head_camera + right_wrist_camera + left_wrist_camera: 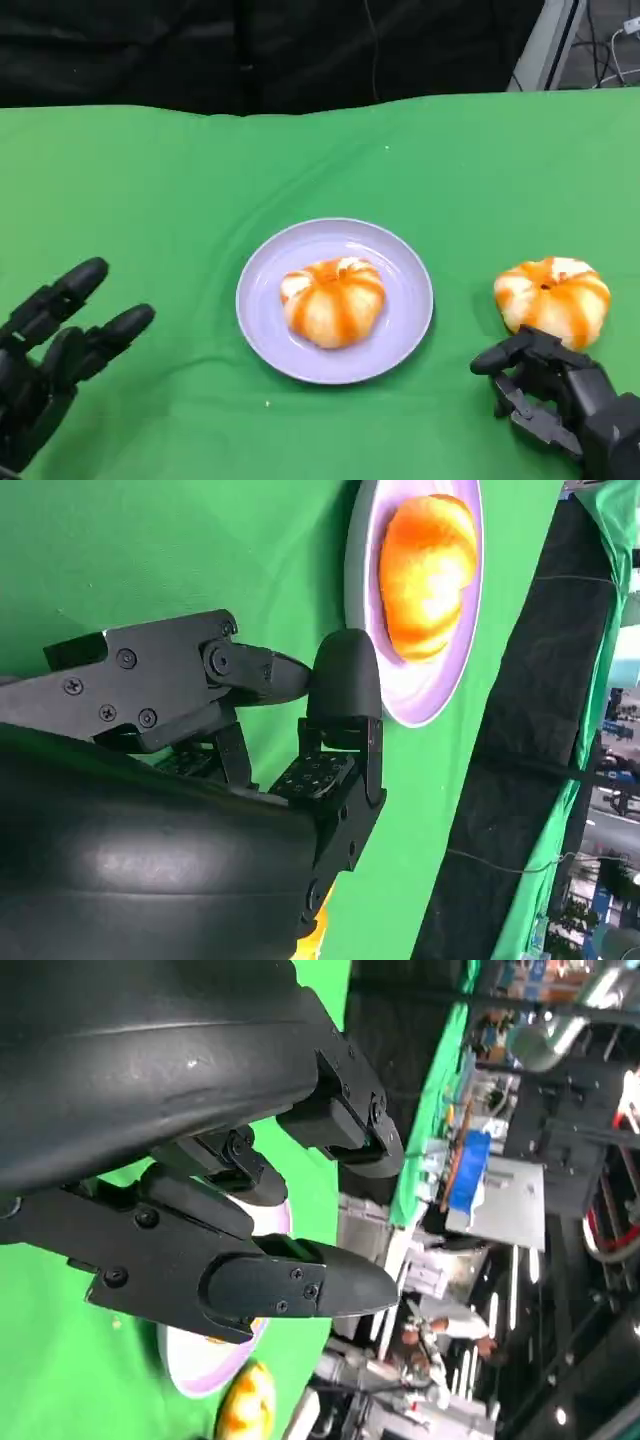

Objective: Grasp the bread from the table and place it into the plate.

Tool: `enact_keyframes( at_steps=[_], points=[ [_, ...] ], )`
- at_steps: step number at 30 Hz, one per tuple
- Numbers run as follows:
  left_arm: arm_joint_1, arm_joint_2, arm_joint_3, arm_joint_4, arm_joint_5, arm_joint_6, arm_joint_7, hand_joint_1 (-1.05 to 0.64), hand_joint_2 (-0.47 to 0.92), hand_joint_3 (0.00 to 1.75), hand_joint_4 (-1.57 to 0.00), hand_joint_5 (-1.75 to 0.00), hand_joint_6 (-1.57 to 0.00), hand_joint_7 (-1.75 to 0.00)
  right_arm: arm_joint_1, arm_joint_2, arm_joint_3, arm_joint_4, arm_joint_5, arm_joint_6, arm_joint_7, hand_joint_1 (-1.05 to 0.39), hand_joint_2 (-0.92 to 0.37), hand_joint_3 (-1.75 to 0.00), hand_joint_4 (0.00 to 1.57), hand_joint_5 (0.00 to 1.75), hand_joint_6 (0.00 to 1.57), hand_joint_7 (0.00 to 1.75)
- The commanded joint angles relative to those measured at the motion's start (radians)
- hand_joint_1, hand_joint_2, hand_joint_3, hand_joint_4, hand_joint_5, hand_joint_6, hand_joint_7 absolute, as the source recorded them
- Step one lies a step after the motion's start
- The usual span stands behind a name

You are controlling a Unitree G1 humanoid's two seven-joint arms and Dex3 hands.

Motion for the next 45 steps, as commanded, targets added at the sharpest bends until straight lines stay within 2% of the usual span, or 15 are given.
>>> enact_keyframes(
  at_steps=[1, 2, 3, 5, 7, 20, 23, 24, 25, 26, 27, 28, 30, 34, 45],
  points=[
    [-0.040, 0.036, 0.027, 0.058, -0.002, -0.006, -0.004, -0.38, 0.92, 0.31, -0.79, -0.01, -0.64, -0.01, 0.017, -0.020, -0.003, 0.012, -0.010, 0.018, -0.003, -0.13, -0.92, -0.47, 0.69, 1.68, 0.75, 1.14],
    [-0.044, 0.038, 0.030, 0.067, 0.001, -0.009, 0.000, -0.23, 0.92, 0.33, -0.80, -0.01, -0.64, -0.01, 0.017, -0.019, -0.004, 0.012, -0.009, 0.018, -0.001, -0.13, -0.92, -0.47, 0.69, 1.68, 0.75, 1.14],
    [-0.046, 0.039, 0.030, 0.073, 0.008, -0.011, 0.010, -0.18, 0.92, 0.33, -0.80, -0.01, -0.64, -0.01, 0.017, -0.019, -0.004, 0.012, -0.007, 0.019, 0.001, -0.13, -0.92, -0.47, 0.69, 1.68, 0.75, 1.14],
    [-0.051, 0.042, 0.032, 0.088, 0.019, -0.017, 0.018, 0.10, 0.92, 0.49, -0.79, 0.00, -0.66, -0.01, 0.017, -0.020, -0.004, 0.012, -0.009, 0.020, -0.002, -0.13, -0.92, -0.47, 0.70, 1.68, 0.75, 1.14],
    [-0.056, 0.043, 0.031, 0.102, 0.030, -0.025, 0.026, 0.17, 0.92, 0.59, -0.79, -0.01, -0.68, -0.01, 0.015, -0.020, -0.004, 0.013, -0.010, 0.020, -0.001, -0.13, -0.92, -0.47, 0.70, 1.68, 0.75, 1.13],
    [-0.056, 0.017, 0.009, 0.113, 0.078, -0.062, 0.056, 0.17, 0.90, 0.68, -0.85, -0.02, -0.77, -0.02, 0.008, -0.020, -0.010, 0.026, 0.001, 0.017, 0.007, -0.12, -0.92, -0.48, 0.69, 1.68, 0.76, 1.14],
    [-0.046, 0.010, -0.010, 0.094, 0.115, -0.084, 0.101, 0.14, 0.88, 0.66, -1.04, -0.08, -0.91, -0.05, 0.007, -0.020, -0.014, 0.031, 0.012, 0.013, 0.023, -0.11, -0.92, -0.48, 0.69, 1.69, 0.75, 1.14],
    [-0.043, 0.003, -0.018, 0.084, 0.124, -0.099, 0.105, 0.14, 0.88, 0.66, -1.13, -0.11, -0.98, -0.08, 0.007, -0.020, -0.016, 0.032, 0.013, 0.012, 0.025, -0.10, -0.92, -0.48, 0.69, 1.70, 0.75, 1.15],
    [-0.042, -0.002, -0.025, 0.076, 0.134, -0.113, 0.109, 0.14, 0.84, 0.76, -1.18, -0.36, -1.12, -0.14, 0.007, -0.021, -0.017, 0.031, 0.011, 0.013, 0.026, -0.10, -0.92, -0.48, 0.69, 1.70, 0.75, 1.15],
    [-0.042, -0.004, -0.033, 0.078, 0.148, -0.133, 0.110, 0.14, 0.79, 0.86, -1.14, -0.70, -1.22, -0.21, 0.007, -0.021, -0.018, 0.031, 0.010, 0.014, 0.025, -0.11, -0.92, -0.48, 0.69, 1.70, 0.75, 1.15],
    [-0.042, -0.006, -0.041, 0.083, 0.164, -0.165, 0.114, 0.12, 0.72, 0.99, -1.14, -1.05, -1.28, -0.47, 0.007, -0.023, -0.017, 0.031, 0.005, 0.014, 0.022, -0.12, -0.92, -0.48, 0.68, 1.71, 0.75, 1.15],
    [-0.043, -0.007, -0.046, 0.087, 0.176, -0.186, 0.120, 0.11, 0.66, 1.09, -1.13, -1.25, -1.21, -0.80, 0.007, -0.024, -0.017, 0.032, 0.001, 0.013, 0.020, -0.12, -0.92, -0.48, 0.68, 1.71, 0.75, 1.16],
    [-0.047, -0.012, -0.051, 0.102, 0.188, -0.226, 0.126, 0.09, 0.60, 1.17, -1.11, -1.45, -1.09, -1.18, 0.006, -0.023, -0.018, 0.036, 0.003, 0.008, 0.023, -0.13, -0.92, -0.48, 0.68, 1.71, 0.75, 1.16],
    [-0.054, -0.012, -0.049, 0.111, 0.180, -0.233, 0.134, 0.05, 0.60, 1.17, -1.07, -1.58, -1.01, -1.37, 0.004, -0.023, -0.019, 0.039, 0.004, 0.006, 0.023, -0.12, -0.92, -0.48, 0.68, 1.71, 0.74, 1.16],
    [-0.068, -0.002, -0.047, 0.145, 0.190, -0.263, 0.148, 0.06, 0.61, 1.13, -1.04, -1.59, -0.99, -1.40, 0.003, -0.023, -0.024, 0.041, 0.011, 0.005, 0.033, -0.11, -0.92, -0.48, 0.67, 1.71, 0.74, 1.17]
  ],
)
